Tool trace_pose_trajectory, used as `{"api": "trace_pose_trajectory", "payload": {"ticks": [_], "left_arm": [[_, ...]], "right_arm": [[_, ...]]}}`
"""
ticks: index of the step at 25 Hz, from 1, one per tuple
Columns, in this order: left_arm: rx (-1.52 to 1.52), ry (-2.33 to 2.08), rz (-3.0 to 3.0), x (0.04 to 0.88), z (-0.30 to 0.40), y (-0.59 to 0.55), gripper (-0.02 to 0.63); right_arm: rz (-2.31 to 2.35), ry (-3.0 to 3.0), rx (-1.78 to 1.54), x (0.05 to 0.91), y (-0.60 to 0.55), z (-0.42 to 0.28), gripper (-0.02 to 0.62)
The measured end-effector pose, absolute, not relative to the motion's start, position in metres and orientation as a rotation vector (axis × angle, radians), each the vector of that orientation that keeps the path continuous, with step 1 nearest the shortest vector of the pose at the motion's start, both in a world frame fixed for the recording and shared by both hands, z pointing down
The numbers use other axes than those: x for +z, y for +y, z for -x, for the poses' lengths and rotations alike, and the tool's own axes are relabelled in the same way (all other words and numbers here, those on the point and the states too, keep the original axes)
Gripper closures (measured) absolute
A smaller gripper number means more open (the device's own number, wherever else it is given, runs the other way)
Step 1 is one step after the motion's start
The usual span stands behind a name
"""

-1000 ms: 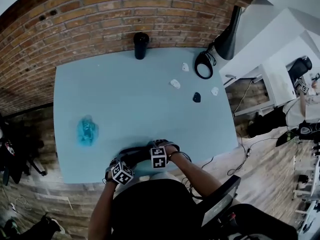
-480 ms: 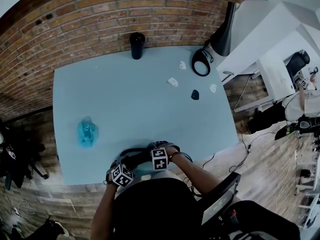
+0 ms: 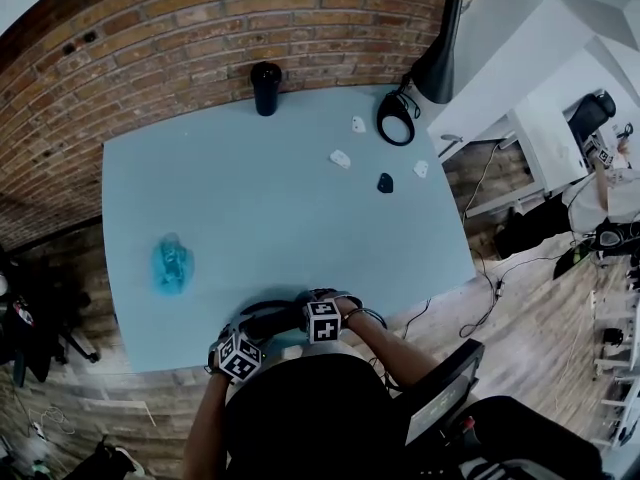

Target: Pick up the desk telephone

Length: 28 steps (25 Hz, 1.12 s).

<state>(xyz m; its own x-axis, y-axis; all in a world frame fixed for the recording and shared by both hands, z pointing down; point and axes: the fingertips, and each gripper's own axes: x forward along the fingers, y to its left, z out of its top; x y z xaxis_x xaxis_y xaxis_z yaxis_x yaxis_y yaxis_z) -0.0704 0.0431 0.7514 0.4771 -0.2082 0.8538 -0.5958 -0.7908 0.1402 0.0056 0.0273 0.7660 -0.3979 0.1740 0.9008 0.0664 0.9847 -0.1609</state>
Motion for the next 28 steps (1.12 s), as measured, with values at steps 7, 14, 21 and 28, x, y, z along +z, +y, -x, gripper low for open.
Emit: {"api": "trace_pose_trajectory", "payload": {"ticks": [7,14,21,28], "left_arm": [[1.231,-0.690,-2.386,0.738,0.078,0.040,0.301],[1.221,-0.770,-2.462,0.712,0.089,0.028,0.301],[1.188,-0.809,-2.516,0.690,0.093,0.014,0.301],[1.167,-0.827,-2.550,0.679,0.097,0.006,0.302]], "right_arm": [[0.145,-2.080,0.028,0.745,0.022,0.005,0.288],[0.122,-2.171,-0.059,0.719,0.011,0.018,0.290],[0.120,-2.224,-0.112,0.696,-0.003,0.023,0.291],[0.120,-2.246,-0.145,0.684,-0.011,0.028,0.291]]}}
